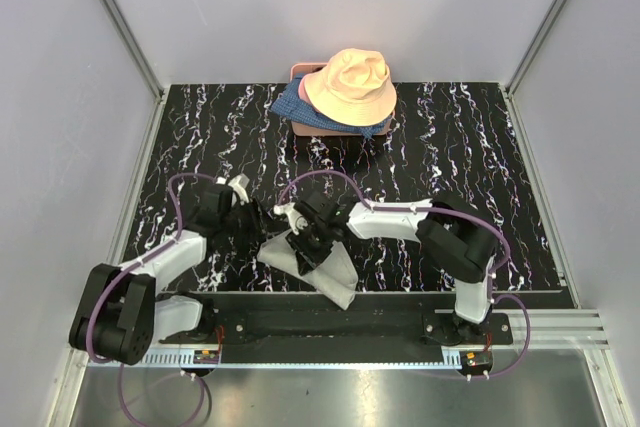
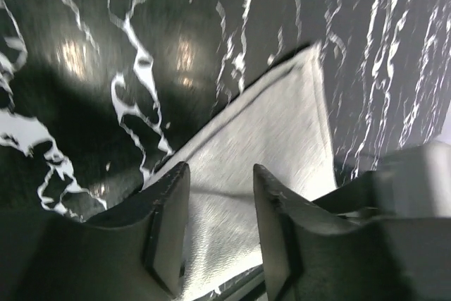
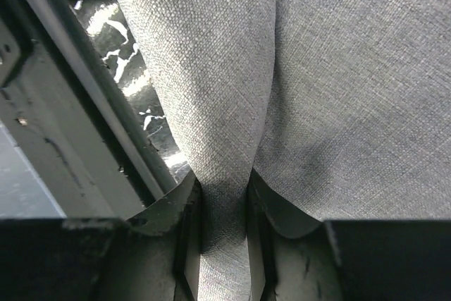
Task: Fold the napkin, place the utensils inside, and roll it up
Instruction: Roll the napkin with the utensil
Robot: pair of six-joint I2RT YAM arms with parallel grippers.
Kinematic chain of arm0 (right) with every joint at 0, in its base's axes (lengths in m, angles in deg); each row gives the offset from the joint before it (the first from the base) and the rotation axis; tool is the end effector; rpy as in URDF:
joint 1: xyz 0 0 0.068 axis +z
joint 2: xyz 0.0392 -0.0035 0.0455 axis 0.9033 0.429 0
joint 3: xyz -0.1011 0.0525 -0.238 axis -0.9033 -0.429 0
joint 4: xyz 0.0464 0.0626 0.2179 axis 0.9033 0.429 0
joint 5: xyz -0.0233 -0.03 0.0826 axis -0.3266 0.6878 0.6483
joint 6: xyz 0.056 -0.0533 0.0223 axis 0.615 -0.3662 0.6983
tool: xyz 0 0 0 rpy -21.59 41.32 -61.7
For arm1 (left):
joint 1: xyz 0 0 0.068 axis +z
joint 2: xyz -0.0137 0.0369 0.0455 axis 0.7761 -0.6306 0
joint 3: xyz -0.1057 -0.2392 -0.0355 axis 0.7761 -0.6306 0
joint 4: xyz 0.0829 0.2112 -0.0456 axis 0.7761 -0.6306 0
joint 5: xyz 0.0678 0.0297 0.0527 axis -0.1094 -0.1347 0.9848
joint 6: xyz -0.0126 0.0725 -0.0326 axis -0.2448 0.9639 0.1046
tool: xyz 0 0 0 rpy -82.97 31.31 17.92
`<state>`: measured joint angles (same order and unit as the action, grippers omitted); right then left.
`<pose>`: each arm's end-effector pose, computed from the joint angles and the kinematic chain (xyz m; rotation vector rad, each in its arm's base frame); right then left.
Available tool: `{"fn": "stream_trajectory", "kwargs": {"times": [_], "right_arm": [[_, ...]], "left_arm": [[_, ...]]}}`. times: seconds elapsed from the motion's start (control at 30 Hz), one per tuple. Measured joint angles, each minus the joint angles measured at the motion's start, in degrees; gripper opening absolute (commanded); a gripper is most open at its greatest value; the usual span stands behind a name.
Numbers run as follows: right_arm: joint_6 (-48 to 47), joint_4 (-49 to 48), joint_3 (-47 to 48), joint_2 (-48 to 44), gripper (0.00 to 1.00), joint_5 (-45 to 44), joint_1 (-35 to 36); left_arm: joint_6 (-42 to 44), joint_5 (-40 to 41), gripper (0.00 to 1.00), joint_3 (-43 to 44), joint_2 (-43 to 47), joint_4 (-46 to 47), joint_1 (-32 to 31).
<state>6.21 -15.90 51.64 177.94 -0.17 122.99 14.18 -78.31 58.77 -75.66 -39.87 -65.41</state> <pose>0.1688 0.3267 0.1348 -1.3180 2.4807 0.8857 0.1963 -0.0815 0.1430 -0.2525 2.4833 -0.9284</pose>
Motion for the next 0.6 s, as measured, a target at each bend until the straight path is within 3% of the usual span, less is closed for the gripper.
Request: {"fn": "stream_trajectory", "kwargs": {"times": [0.27, 0.4, 0.6], "right_arm": [[1.7, 0.0, 1.2, 3.6, 0.27, 11.6, -5.2], [1.9, 0.3, 2.1, 5.7, 0.27, 17.3, -7.5], [1.9, 1.1, 3.6, 9.2, 0.28, 24.9, -10.2]], "left_arm": [[0.6, 4.8, 0.52, 0.7, 4.3, -4.0, 0.0], [0.3, 5.5, 0.62, -1.4, 8.9, -3.8, 0.0], [0.2, 5.5, 0.64, -4.0, 12.5, -3.5, 0.0]]}}
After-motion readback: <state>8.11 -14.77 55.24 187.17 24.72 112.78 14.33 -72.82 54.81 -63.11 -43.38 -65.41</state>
